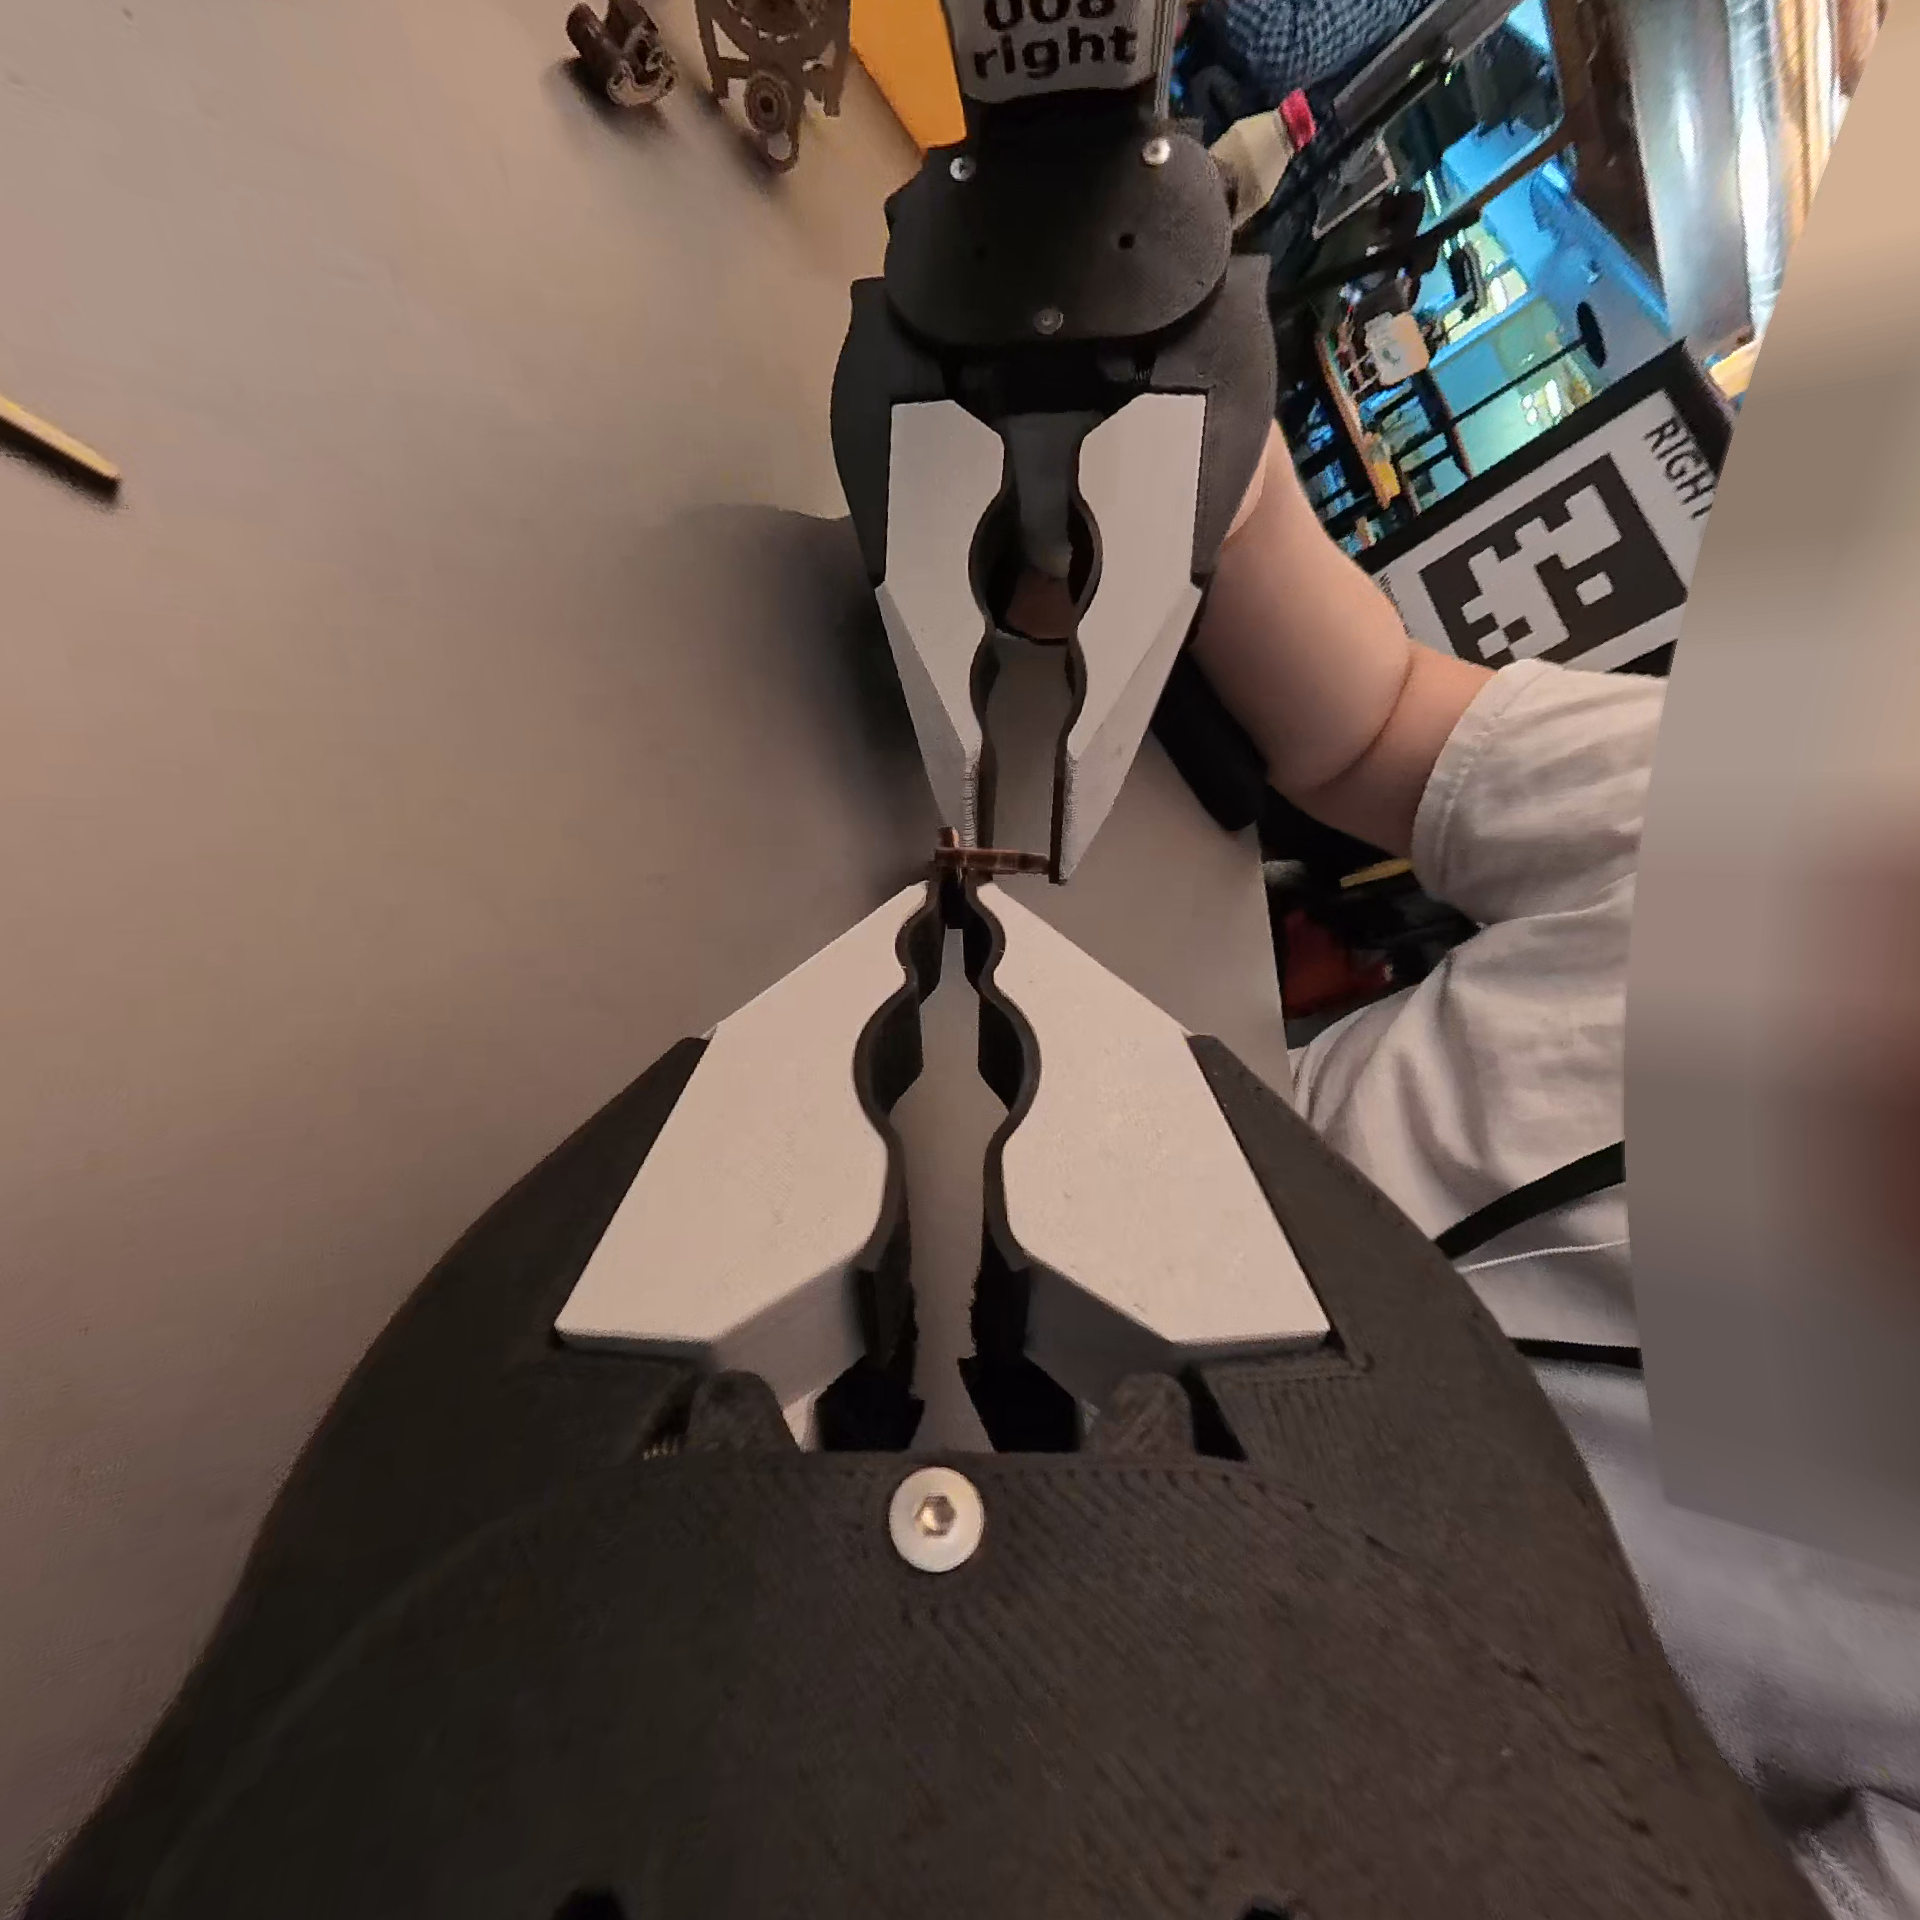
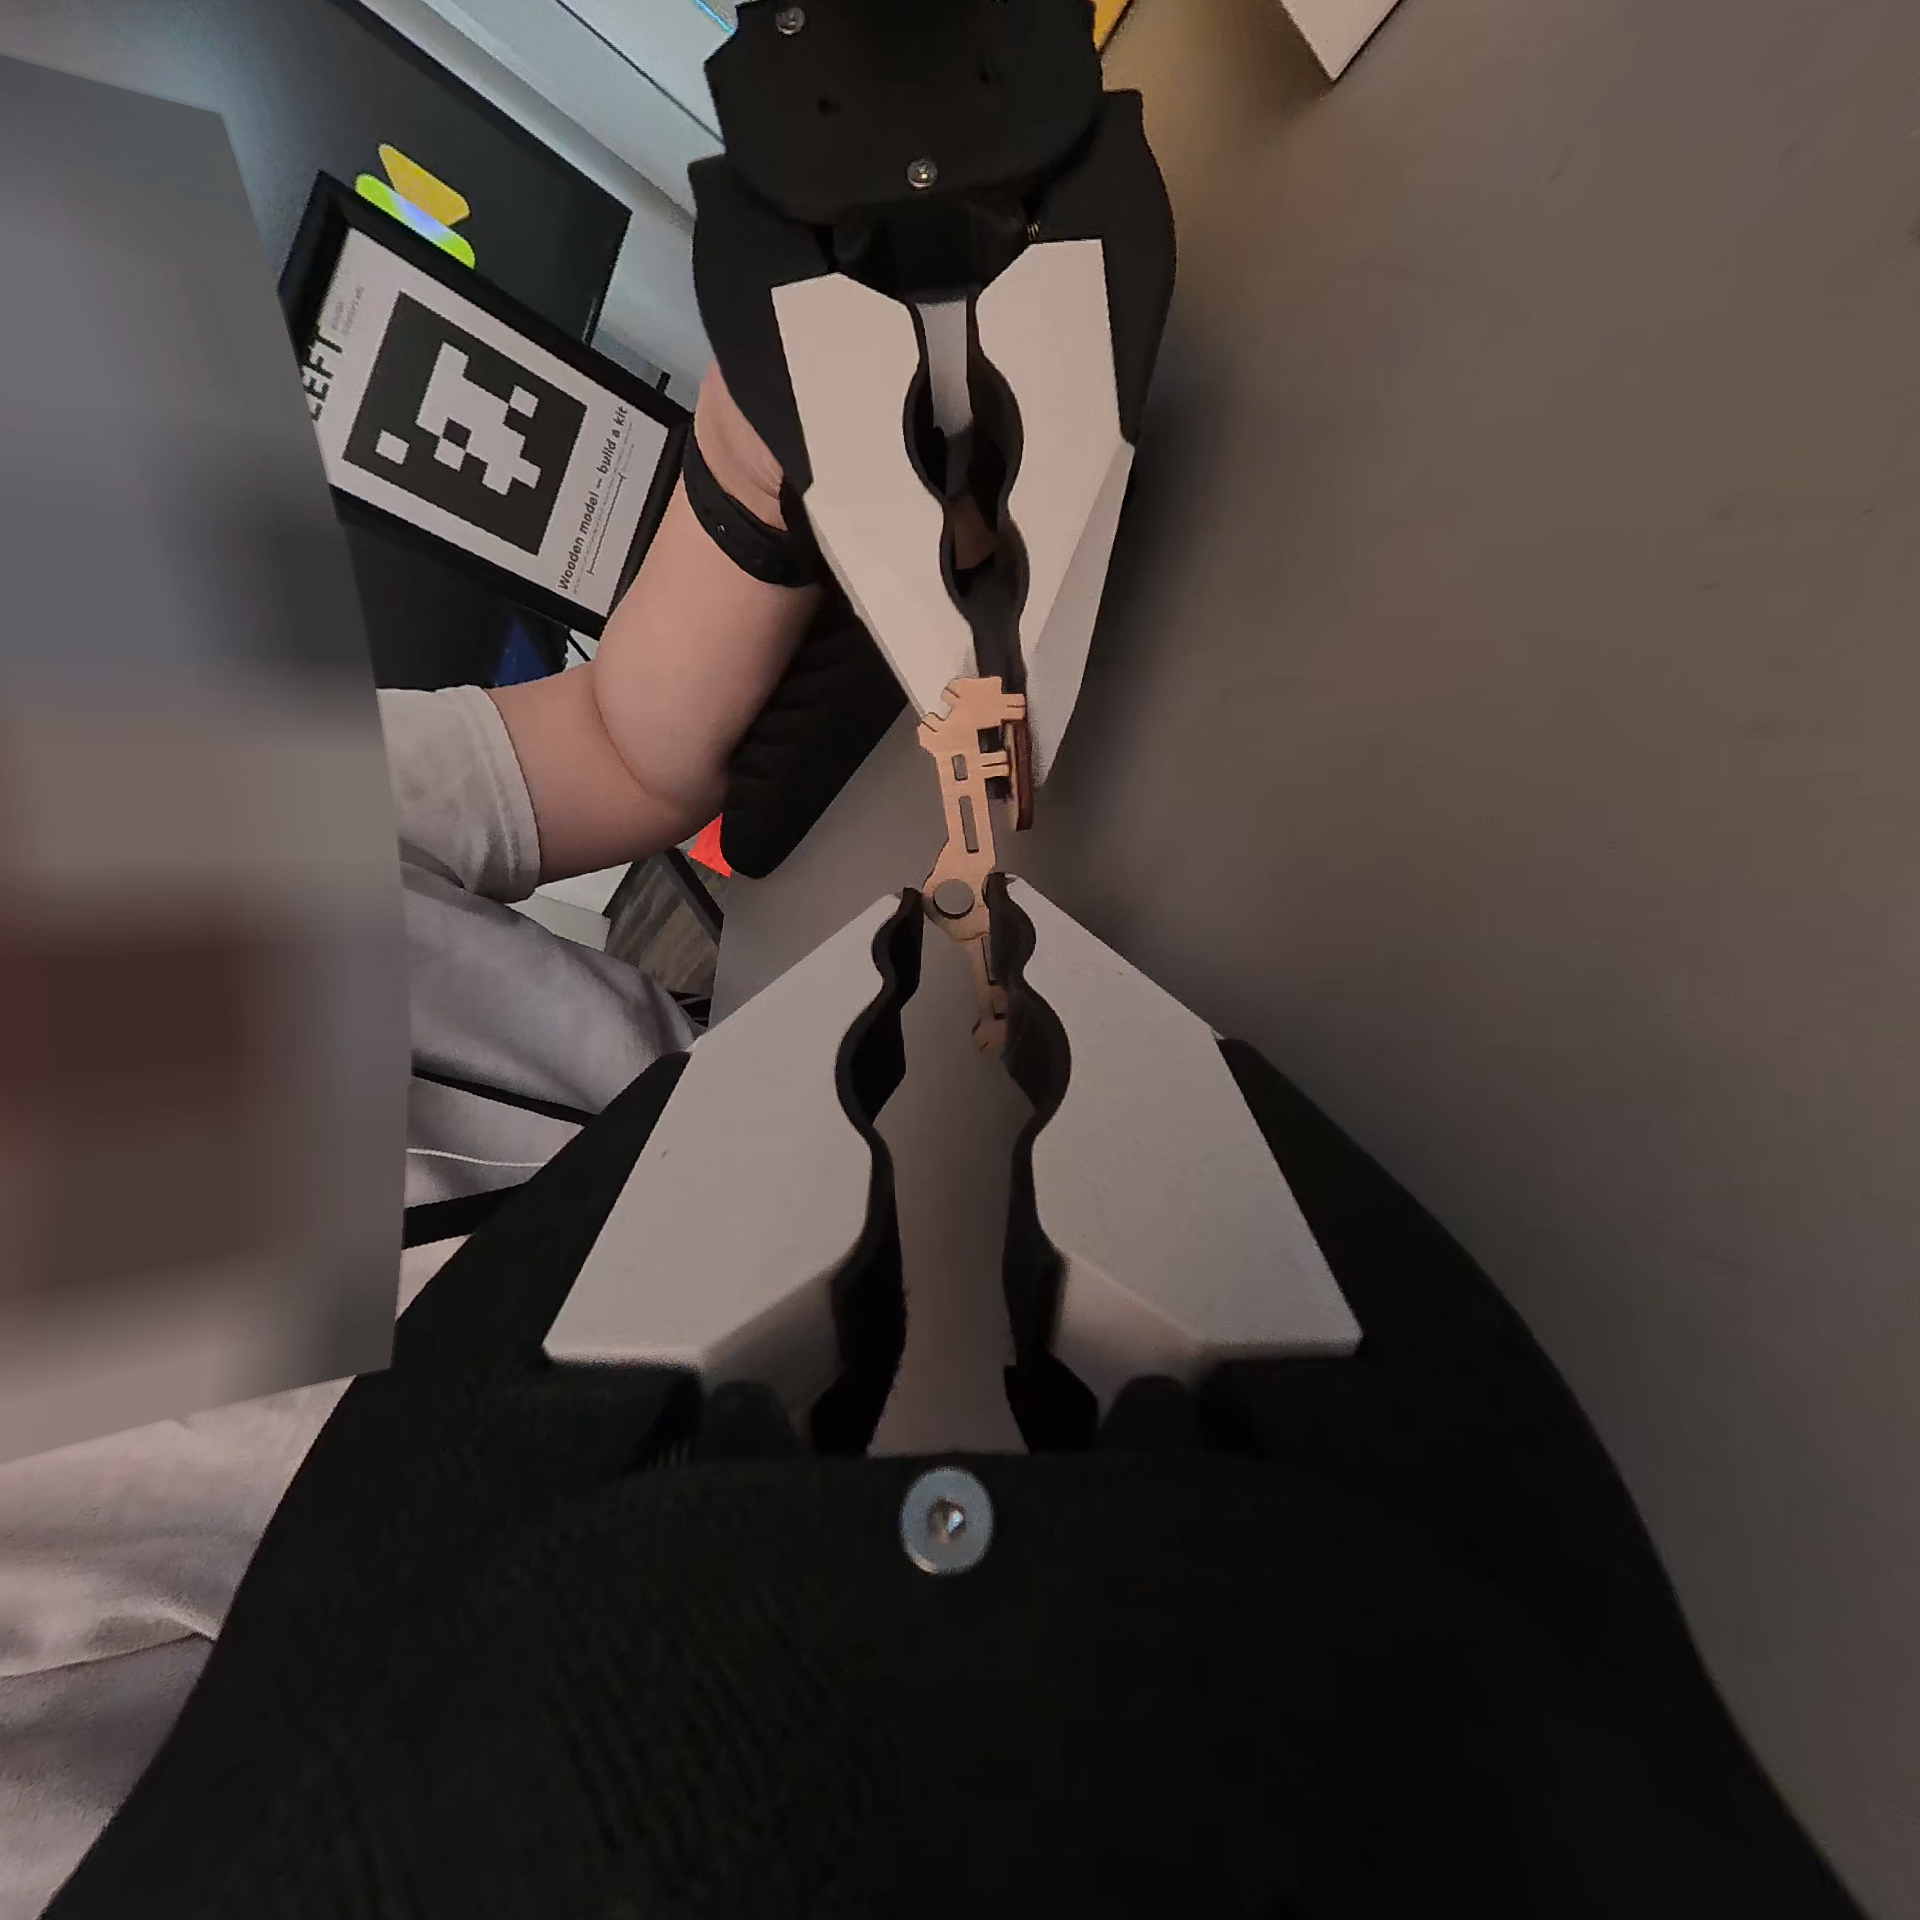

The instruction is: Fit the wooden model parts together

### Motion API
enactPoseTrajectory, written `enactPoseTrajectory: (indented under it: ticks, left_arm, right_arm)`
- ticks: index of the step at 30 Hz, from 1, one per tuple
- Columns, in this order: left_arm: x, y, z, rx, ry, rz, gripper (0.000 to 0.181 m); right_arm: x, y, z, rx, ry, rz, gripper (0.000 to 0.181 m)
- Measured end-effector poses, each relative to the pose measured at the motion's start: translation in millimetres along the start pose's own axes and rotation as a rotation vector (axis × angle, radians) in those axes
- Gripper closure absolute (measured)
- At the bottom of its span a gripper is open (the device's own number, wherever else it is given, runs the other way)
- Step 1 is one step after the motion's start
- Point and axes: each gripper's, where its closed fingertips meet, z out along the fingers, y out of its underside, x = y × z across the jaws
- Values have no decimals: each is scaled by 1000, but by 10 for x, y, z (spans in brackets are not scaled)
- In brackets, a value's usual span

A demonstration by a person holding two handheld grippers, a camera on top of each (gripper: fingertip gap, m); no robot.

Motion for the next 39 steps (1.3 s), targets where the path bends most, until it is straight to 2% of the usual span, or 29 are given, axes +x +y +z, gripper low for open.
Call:
enactPoseTrajectory:
  ticks: [5,17,22,25,30,31,37,39]
  left_arm:
    - [-8,-13,-14,16,30,-58,181]
    - [-1,8,-2,5,35,-73,181]
    - [-2,15,2,0,34,-72,181]
    - [-4,18,3,-2,34,-75,181]
    - [-7,15,0,0,37,-82,181]
    - [-8,15,-1,1,38,-84,181]
    - [-9,2,-9,9,40,-86,181]
    - [-11,-4,-13,13,41,-89,181]
  right_arm:
    - [15,-25,-14,19,-1,22,168]
    - [31,-54,-18,39,16,17,162]
    - [41,-97,-46,47,83,-50,160]
    - [-1,-220,-111,78,208,-216,156]
    - [-132,-349,-119,56,572,-572,153]
    - [-123,-357,-135,57,673,-589,151]
    - [-228,-231,-99,144,1038,-680,150]
    - [-168,-192,-55,156,1106,-687,150]
